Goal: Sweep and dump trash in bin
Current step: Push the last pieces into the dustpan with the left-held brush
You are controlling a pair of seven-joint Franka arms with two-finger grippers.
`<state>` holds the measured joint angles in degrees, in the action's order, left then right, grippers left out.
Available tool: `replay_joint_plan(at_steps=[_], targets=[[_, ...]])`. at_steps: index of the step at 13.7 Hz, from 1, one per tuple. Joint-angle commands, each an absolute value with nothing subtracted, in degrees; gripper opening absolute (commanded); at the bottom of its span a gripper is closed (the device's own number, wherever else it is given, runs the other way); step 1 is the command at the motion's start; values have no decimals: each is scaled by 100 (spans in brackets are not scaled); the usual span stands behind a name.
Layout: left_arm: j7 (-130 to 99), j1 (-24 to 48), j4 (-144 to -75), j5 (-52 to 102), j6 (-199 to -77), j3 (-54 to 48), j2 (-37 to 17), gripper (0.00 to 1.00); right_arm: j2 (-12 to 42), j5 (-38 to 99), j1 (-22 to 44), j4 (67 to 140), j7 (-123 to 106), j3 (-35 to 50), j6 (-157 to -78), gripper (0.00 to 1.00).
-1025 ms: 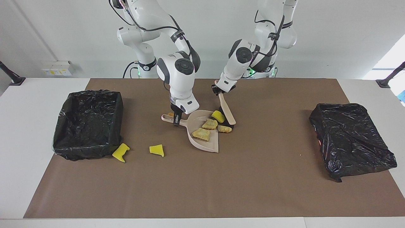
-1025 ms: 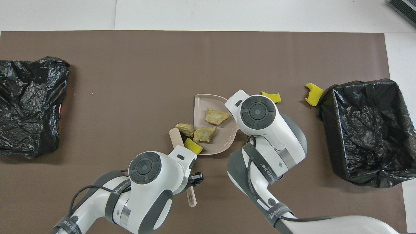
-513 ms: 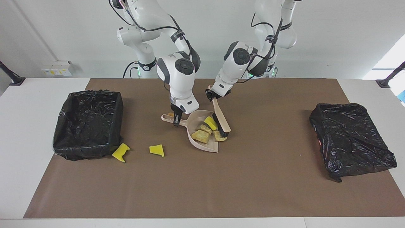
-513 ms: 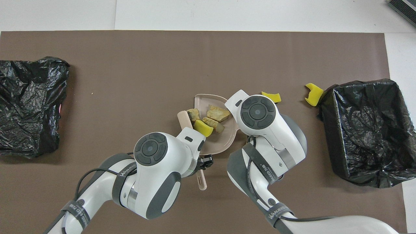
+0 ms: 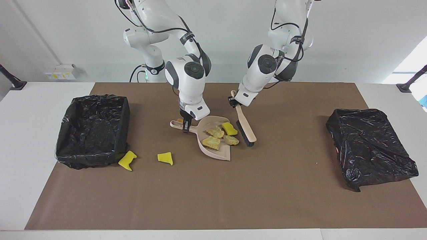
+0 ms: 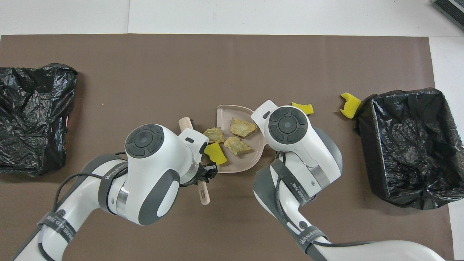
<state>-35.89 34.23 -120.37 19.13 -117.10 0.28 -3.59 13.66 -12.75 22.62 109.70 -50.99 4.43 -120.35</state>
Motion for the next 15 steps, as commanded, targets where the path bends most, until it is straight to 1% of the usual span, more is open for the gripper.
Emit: replay_joint_plan(at_steps=[1, 5, 11, 15], targets=[[-3419, 3427, -12295, 1837, -11961, -9, -334, 0, 1380, -1310, 2215, 11065, -4975, 492, -12234, 0], [-3052, 3498, -12436, 1837, -12295, -44, -369, 0, 1380, -1292, 2215, 11083, -4948, 492, -12305, 0], [-3155, 4121, -12463, 1977, -12349, -70, -299, 0, 1380, -1292, 2215, 11101, -4939, 492, -12305, 0], [-3507, 4368, -12139, 2039, -12156, -79, -369, 0, 1380, -1283, 2215, 11109, -4931, 492, -12322, 0]])
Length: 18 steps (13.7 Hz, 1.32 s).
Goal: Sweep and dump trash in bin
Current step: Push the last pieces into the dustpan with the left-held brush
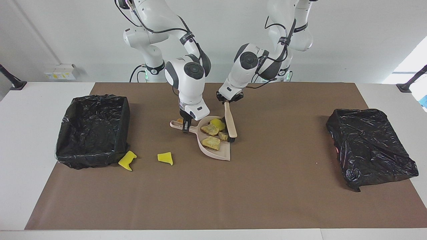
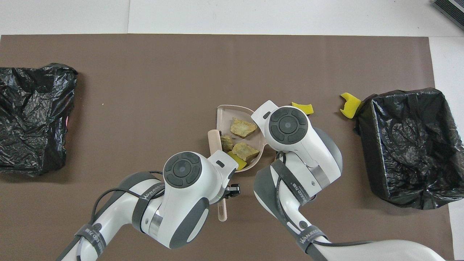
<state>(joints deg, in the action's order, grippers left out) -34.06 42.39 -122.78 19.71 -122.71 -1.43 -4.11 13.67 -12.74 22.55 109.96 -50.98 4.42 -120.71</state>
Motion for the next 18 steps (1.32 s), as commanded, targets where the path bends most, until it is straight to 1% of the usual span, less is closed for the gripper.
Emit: replay_joint_plan(at_steps=[1, 6, 9, 12, 14, 16, 18], targets=[[-3559, 4386, -11981, 2039, -11990, -70, -404, 0, 1389, -1257, 2180, 11170, -4931, 492, -12470, 0], [-3604, 4228, -11883, 2030, -11839, -44, -404, 0, 1397, -731, 1995, 11329, -5290, 492, -12955, 0], [-3595, 4079, -11822, 1960, -11690, -9, -361, 0, 1406, -545, 1969, 11285, -5476, 483, -12894, 0], [-3586, 3833, -11383, 1934, -11234, -9, -351, 0, 1389, -536, 1942, 11250, -5467, 492, -12858, 0], [-3577, 3727, -11312, 1916, -11154, -9, -299, 0, 1345, -536, 1916, 11224, -5484, 483, -12850, 0], [-3586, 3552, -11163, 1820, -10760, 9, -124, 0, 1284, -484, 1794, 11128, -5484, 492, -12806, 0], [-3586, 3289, -10987, 1619, -10190, 9, 166, 0, 1231, -326, 1653, 10847, -5580, 483, -12368, 0]])
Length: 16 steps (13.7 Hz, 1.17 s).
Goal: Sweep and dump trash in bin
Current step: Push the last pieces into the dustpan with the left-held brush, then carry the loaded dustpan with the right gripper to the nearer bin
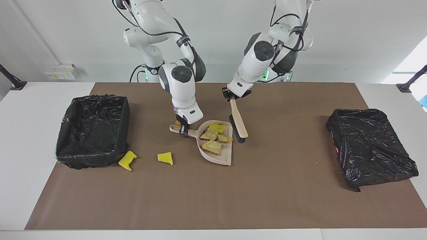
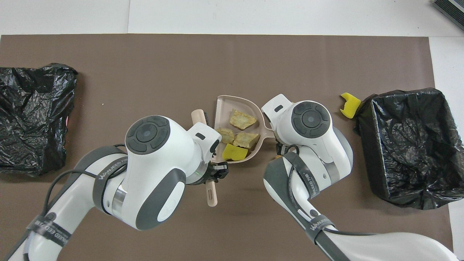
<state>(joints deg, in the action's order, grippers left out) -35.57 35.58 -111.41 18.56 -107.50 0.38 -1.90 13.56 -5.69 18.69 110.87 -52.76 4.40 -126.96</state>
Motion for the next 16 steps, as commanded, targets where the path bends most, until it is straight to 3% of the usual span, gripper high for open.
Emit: replay_joint_plan(at_steps=[1, 4, 9, 13, 16], targets=[[-3569, 3165, -10865, 1426, -9847, 9, 202, 0, 1230, -325, 1496, 10724, -5781, 492, -12201, 0], [-3516, 2761, -10818, 1266, -9334, 9, 254, 0, 1143, -168, 1056, 10556, -6239, 483, -12006, 0], [-2909, 2786, -12442, 1266, -10262, -52, 1019, 0, 1169, -167, 46, 10169, -7196, 475, -11707, 0], [-3575, 3706, -13094, 1266, -11414, -97, 747, 0, 1160, -158, -640, 10029, -8145, 448, -11488, 0], [-4041, 4323, -13157, 1266, -11724, -97, 659, 0, 1134, -228, -1132, 9722, -8962, 413, -10892, 0]])
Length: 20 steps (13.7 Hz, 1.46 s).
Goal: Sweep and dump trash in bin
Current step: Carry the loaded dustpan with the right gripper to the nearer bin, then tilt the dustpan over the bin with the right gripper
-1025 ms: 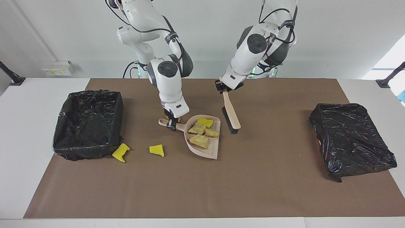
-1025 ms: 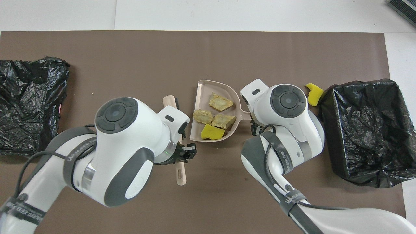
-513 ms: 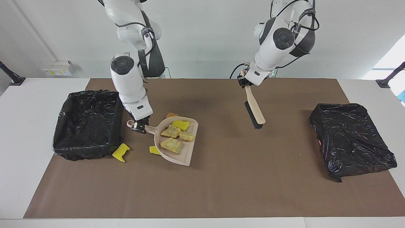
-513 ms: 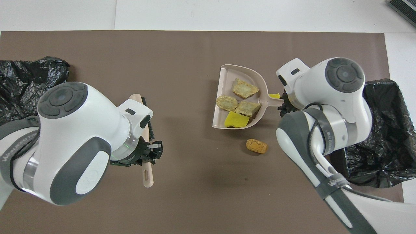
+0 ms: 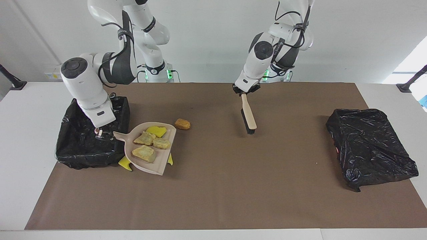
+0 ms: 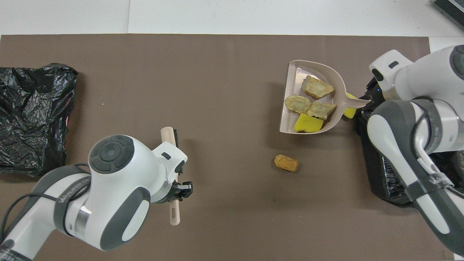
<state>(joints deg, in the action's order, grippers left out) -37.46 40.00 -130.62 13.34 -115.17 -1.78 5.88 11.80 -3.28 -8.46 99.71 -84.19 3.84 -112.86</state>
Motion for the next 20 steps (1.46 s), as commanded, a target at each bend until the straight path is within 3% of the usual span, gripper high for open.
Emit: replay_joint_plan(at_steps=[1, 3, 7, 10, 13, 17, 20], targets=[[-4304, 4481, -13157, 1266, -11829, -97, 616, 0, 1073, -202, -1377, 9686, -9313, 413, -10768, 0], [-4604, 4719, -13157, 1266, -12145, -97, 353, 0, 950, -211, -1817, 9694, -9990, 413, -10609, 0], [-4755, 4878, -13157, 1266, -12164, -97, 360, 0, 712, -439, -2669, 9773, -11247, 369, -10485, 0], [-4729, 4983, -13227, 1266, -12138, -97, 387, 0, 590, -1175, -2961, 9791, -11487, 369, -10503, 0], [-4685, 5019, -13307, 1266, -12146, -97, 396, 0, 475, -2465, -2700, 9983, -11295, 396, -10896, 0], [-4649, 5019, -13377, 1266, -12155, -97, 422, 0, -182, -3829, -2514, 11220, -10136, 430, -11818, 0], [-4649, 5010, -13377, 1266, -12155, -97, 422, 0, -343, -3955, -2435, 11452, -9782, 422, -11918, 0]])
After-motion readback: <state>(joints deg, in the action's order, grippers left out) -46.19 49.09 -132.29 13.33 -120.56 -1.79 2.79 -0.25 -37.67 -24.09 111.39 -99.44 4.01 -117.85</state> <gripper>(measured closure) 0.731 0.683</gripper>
